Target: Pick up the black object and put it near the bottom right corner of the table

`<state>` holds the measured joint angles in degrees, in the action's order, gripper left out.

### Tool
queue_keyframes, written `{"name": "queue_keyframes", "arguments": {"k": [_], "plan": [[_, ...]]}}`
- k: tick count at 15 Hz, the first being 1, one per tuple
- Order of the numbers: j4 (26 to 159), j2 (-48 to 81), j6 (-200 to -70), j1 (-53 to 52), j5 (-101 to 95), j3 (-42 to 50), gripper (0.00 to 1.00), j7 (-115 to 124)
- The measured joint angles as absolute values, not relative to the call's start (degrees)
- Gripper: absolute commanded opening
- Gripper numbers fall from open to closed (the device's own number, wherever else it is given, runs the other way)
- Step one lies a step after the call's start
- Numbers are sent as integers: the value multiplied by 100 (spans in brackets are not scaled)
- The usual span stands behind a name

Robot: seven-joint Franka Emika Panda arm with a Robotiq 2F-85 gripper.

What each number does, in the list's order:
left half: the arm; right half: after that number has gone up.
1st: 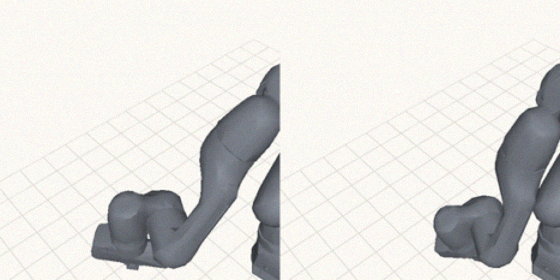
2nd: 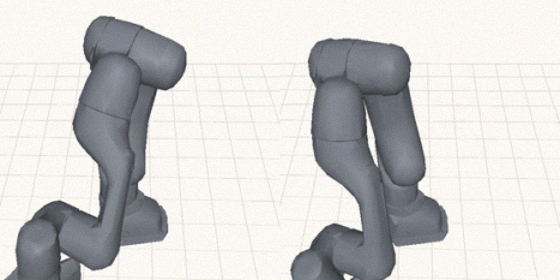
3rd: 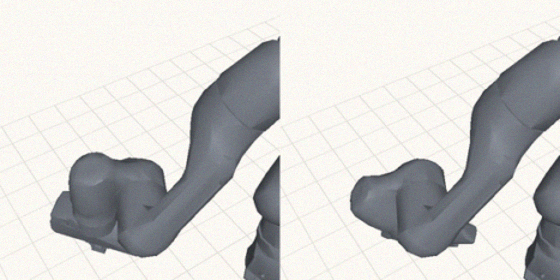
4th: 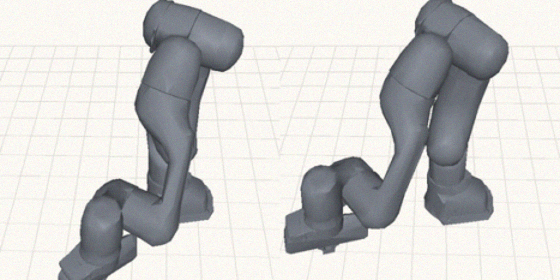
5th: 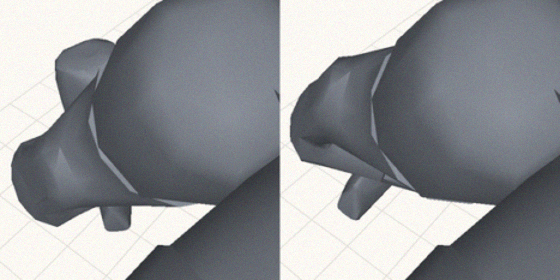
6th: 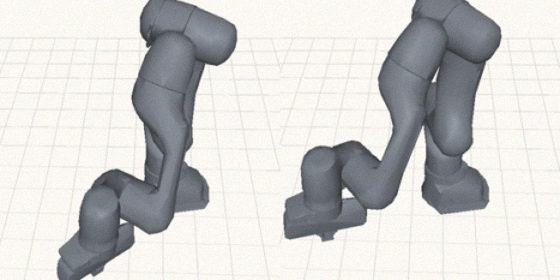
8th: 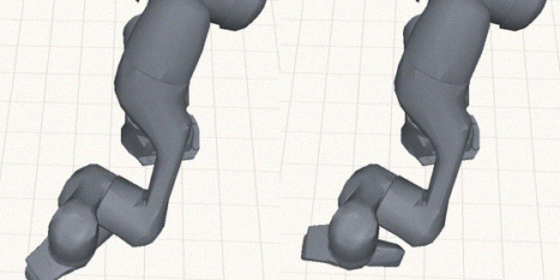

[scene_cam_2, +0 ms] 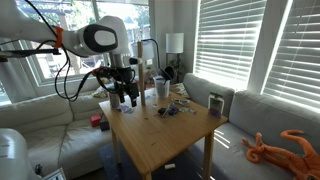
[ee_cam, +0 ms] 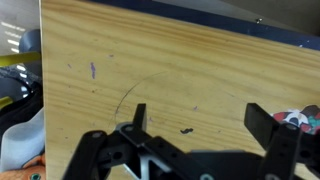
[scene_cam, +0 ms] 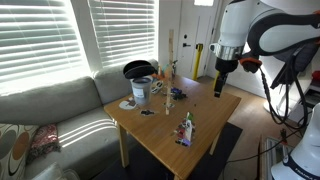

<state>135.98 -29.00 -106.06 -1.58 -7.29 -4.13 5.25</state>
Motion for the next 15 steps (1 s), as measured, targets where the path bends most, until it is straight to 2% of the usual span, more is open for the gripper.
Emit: {"name": "queue_keyframes", "arguments": {"k": [3,9,15], "plan": [[13736,-2922,-11299,-137,-972,-63,100,-374],[13702,-2882,-12564,-79,-540,1347,100,-2487],[13076,-2053,-12568,-202,192,1356,100,-2533]]}}
